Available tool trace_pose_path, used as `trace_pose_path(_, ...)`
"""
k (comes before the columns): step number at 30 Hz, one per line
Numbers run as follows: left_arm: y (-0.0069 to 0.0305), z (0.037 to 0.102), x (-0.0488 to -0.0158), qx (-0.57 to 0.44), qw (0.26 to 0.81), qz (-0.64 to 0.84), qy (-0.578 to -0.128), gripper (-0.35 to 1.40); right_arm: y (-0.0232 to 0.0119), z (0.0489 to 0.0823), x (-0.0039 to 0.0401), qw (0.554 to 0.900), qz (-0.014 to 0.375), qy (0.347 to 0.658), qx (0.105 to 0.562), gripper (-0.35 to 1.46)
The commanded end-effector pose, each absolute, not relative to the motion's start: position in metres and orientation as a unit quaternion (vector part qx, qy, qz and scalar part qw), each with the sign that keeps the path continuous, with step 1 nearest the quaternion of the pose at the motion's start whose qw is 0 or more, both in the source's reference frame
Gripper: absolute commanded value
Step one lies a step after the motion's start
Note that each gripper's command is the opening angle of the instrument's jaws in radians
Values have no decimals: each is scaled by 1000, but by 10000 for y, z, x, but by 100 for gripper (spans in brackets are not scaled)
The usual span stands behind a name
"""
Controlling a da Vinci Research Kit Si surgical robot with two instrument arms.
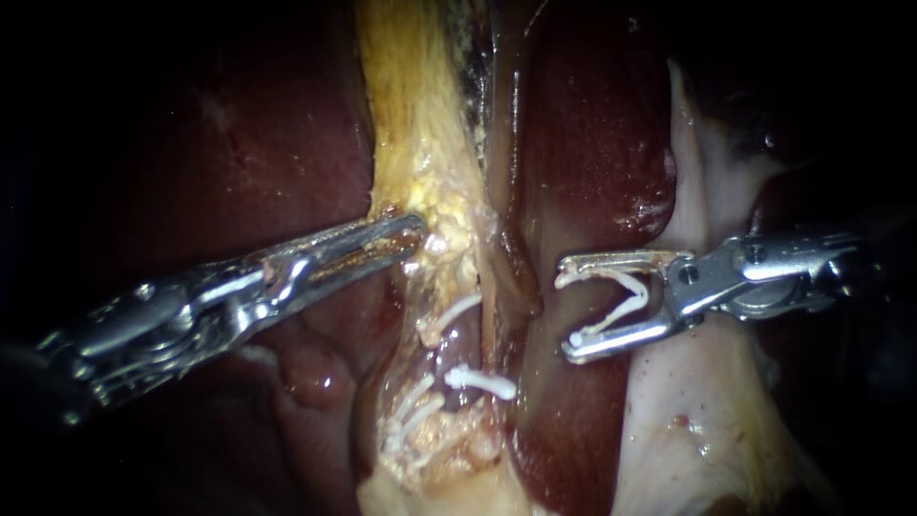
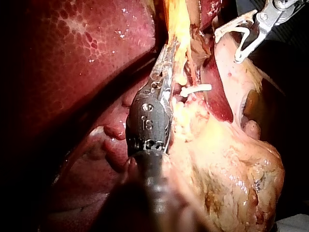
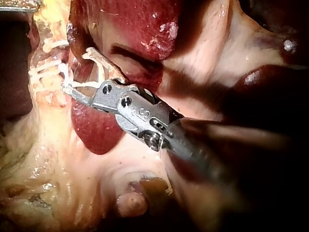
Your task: Clipping second clip right tube
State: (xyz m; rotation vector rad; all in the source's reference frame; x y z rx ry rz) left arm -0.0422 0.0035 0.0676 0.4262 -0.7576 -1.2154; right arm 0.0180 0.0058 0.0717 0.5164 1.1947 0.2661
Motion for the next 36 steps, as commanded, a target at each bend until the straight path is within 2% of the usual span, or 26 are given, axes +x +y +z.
trace_pose_path(1, 35, 674, -422, 194, 734, -553, -344, -35, 56, 718, 182, 788, 124, 554, 238, 60)
trace_pose_path(3, 35, 671, -419, 195, 734, -552, -344, -35, 51, 721, 185, 788, 119, 556, 238, 60)
trace_pose_path(5, 35, 664, -416, 197, 734, -552, -344, -35, 42, 726, 191, 778, 152, 546, 269, 60)
trace_pose_path(9, 37, 644, -407, 201, 734, -552, -341, -35, 23, 743, 209, 763, 191, 525, 325, 56)
trace_pose_path(14, 37, 617, -397, 199, 727, -556, -351, -35, 6, 767, 233, 747, 239, 499, 369, 54)
trace_pose_path(22, 24, 591, -400, 199, 725, -556, -355, -35, 4, 791, 260, 741, 272, 481, 382, 53)
trace_pose_path(36, 19, 579, -400, 199, 723, -556, -359, -35, 6, 798, 288, 740, 282, 478, 381, 51)
